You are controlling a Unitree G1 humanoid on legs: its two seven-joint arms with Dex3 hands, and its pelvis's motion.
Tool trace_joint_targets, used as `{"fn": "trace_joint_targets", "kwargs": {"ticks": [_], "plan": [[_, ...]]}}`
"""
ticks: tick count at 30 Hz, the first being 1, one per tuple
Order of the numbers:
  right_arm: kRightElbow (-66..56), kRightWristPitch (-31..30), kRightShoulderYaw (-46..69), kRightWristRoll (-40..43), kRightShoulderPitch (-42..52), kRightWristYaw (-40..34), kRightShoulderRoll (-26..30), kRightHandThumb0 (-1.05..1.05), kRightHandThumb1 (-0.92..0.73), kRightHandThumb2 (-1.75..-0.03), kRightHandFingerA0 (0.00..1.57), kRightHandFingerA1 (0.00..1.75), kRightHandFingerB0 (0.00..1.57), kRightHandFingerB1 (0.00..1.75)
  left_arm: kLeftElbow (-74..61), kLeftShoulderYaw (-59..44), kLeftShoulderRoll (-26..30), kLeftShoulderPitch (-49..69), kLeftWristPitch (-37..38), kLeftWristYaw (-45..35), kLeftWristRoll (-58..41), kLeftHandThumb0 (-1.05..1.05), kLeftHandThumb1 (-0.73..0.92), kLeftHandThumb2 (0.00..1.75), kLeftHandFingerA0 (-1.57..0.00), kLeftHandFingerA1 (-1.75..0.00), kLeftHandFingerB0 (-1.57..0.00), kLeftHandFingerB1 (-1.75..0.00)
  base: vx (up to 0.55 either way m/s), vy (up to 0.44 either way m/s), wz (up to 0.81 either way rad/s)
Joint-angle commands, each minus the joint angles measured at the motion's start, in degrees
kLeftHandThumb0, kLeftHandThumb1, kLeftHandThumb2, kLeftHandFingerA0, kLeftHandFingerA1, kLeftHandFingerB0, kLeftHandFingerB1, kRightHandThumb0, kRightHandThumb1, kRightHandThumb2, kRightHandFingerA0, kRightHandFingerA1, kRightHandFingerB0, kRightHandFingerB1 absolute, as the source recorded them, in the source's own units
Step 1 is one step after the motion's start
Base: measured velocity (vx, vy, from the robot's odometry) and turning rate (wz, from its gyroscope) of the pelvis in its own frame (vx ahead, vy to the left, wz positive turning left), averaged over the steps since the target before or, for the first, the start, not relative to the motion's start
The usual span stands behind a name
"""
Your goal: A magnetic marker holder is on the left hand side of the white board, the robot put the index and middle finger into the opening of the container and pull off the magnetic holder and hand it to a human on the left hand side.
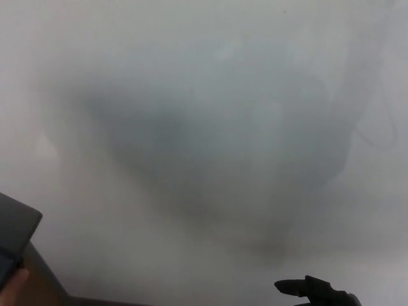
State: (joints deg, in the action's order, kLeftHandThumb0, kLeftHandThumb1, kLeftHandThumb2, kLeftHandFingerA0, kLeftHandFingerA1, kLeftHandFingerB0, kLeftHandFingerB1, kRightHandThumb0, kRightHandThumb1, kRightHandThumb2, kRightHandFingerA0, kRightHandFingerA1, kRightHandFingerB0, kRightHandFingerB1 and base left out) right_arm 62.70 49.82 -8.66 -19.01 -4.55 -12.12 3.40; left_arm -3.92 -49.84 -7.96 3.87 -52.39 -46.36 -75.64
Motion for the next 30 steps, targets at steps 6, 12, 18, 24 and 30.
{"fn": "trace_joint_targets", "kwargs": {"ticks": [6, 12, 18, 24, 30], "plan": [[0.6, -1.5, -1.0, -2.2, 1.0, -3.5, 2.5, -0.53, -0.71, -0.61, 0.83, 0.52, 0.7, 0.47, -2.7, 4.1, 0.9, 4.3, -0.3, 9.3, -14.1, -0.56, 0.64, 1.0, -1.01, -1.23, -0.83, -0.83, 0.0, 0.0, 0.0], [1.3, -1.6, -1.4, -2.1, 0.6, -4.1, 1.9, -0.53, -0.7, -0.61, 0.83, 0.52, 0.7, 0.47, -3.3, 6.5, 2.3, 5.7, 0.6, 10.6, -15.9, -0.54, 0.79, 0.67, -0.89, -1.45, -0.82, -0.8, 0.0, 0.0, 0.0], [1.5, -2.1, -2.0, -2.3, -0.1, -4.7, 2.0, -0.53, -0.7, -0.61, 0.85, 0.53, 0.71, 0.47, -3.5, 9.4, 3.0, 6.8, 2.0, 11.0, -15.8, -0.54, 0.73, 0.68, -0.95, -1.4, -0.83, -0.89, 0.0, 0.0, 0.0], [1.6, -1.6, -2.5, -2.5, 0.2, -5.1, 2.1, -0.51, -0.7, -0.61, 0.84, 0.53, 0.72, 0.48, -2.3, 11.7, 4.1, 7.7, 4.1, 6.5, -12.6, -0.47, 0.78, 0.63, -0.99, -1.11, -0.9, -0.78, 0.0, 0.0, 0.0], [1.8, -2.1, -2.5, -2.2, 0.1, -4.9, 1.9, -0.53, -0.7, -0.61, 0.84, 0.53, 0.7, 0.47, 0.7, 17.4, 9.7, 8.4, 9.9, -6.3, 0.2, -0.77, 0.47, 0.85, -0.28, -0.47, -0.14, -0.44, 0.0, 0.0, 0.0]]}}
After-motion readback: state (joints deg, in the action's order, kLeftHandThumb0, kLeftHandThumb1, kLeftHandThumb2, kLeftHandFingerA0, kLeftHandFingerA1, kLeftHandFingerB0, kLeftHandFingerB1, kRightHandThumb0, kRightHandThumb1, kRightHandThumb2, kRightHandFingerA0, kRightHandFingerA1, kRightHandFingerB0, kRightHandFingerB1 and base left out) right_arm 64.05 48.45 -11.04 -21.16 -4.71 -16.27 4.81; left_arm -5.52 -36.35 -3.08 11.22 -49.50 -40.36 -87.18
